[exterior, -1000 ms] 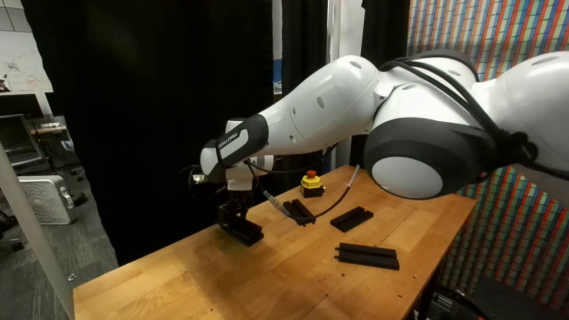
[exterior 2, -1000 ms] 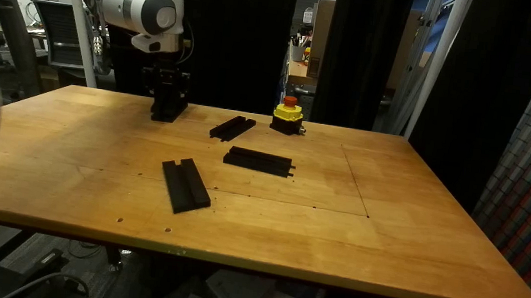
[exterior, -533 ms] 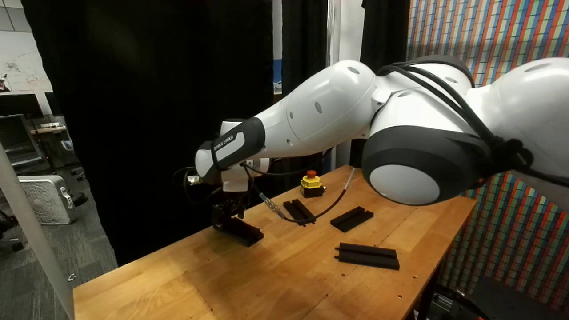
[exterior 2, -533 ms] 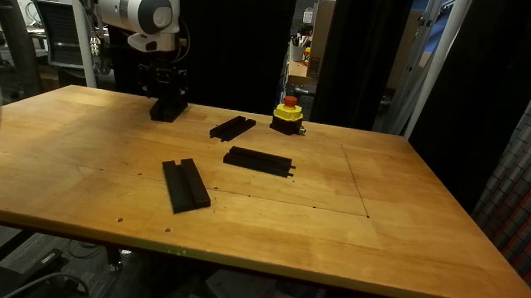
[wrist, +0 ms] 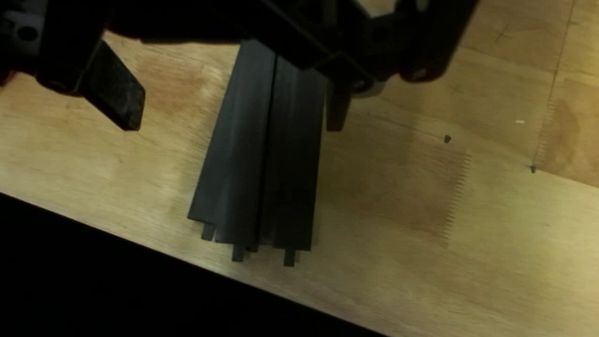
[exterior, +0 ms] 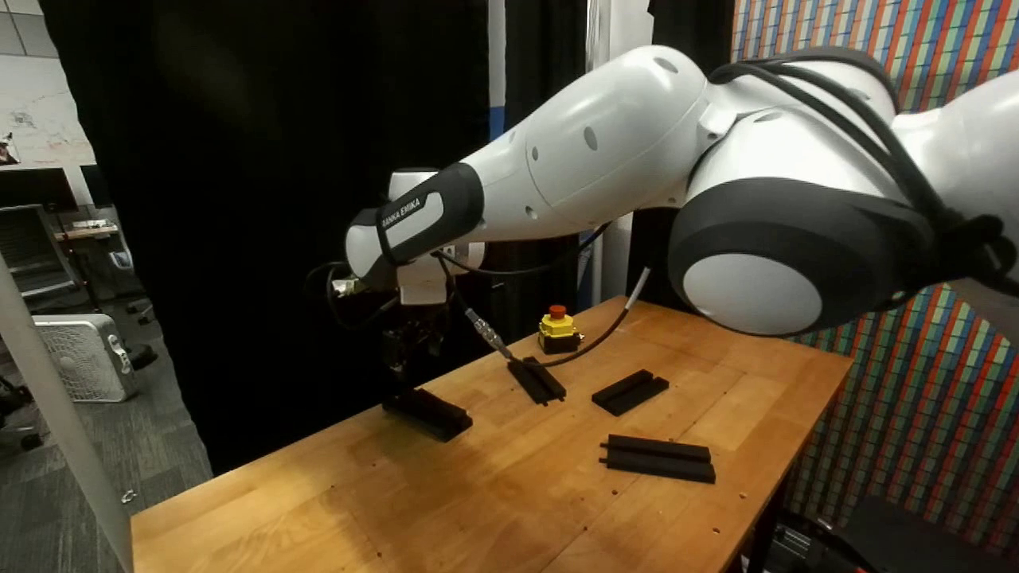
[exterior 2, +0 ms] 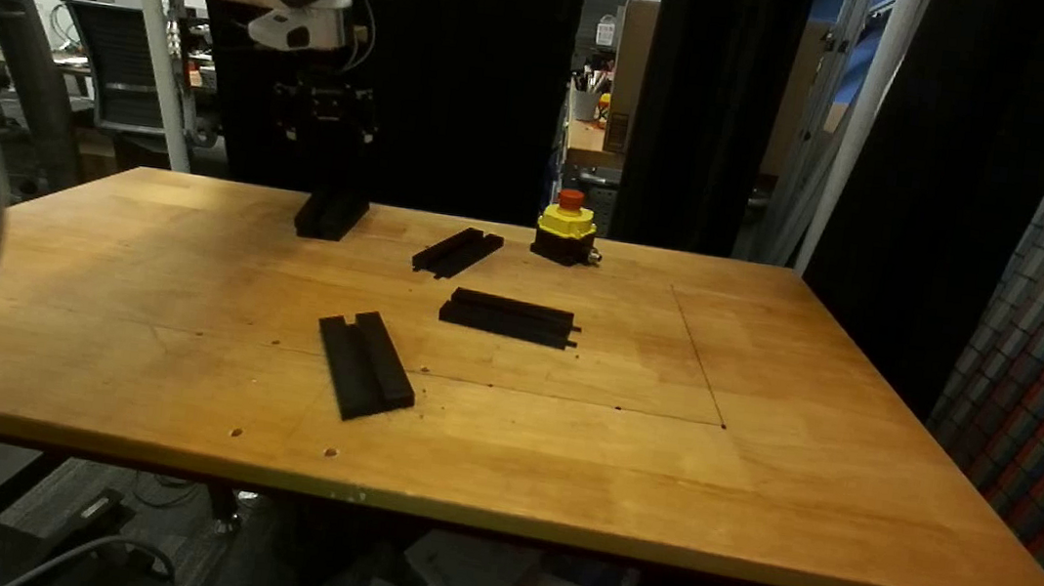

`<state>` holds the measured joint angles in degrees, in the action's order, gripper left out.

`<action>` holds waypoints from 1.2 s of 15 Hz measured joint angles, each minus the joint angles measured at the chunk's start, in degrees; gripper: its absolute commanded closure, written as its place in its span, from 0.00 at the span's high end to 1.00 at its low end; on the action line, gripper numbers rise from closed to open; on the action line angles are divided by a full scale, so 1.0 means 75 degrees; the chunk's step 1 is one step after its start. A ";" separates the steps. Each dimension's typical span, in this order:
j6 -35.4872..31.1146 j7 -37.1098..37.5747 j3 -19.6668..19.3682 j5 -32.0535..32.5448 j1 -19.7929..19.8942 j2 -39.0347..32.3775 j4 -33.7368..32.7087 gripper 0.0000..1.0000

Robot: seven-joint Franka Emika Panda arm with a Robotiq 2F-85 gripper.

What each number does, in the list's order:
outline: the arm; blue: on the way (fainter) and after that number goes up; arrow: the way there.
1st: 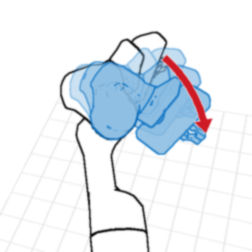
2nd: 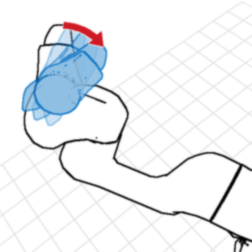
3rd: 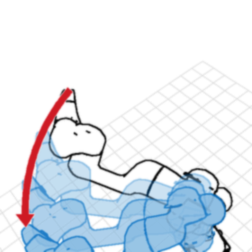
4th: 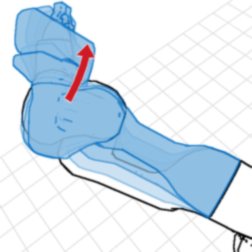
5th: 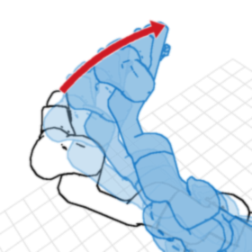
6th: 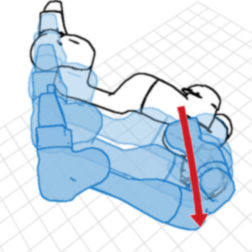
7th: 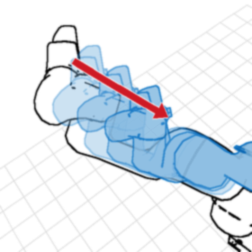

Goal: Stack the black objects together

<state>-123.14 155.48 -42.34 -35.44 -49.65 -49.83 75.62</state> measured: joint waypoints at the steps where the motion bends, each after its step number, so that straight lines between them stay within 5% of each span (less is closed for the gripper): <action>1: 0.0100 -0.0003 -0.0161 0.0097 -0.0082 0.0160 0.0134 1.00; 7: 0.0454 -0.0014 -0.1147 0.0364 -0.0391 0.0955 0.1373 1.00; 13: 0.0438 -0.0001 -0.1591 0.0347 -0.0418 0.1186 0.2469 1.00; 18: 0.0278 -0.0001 -0.1949 -0.0567 -0.0790 0.0885 0.3054 1.00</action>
<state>-121.06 155.47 -56.96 -39.70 -55.58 -43.20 98.53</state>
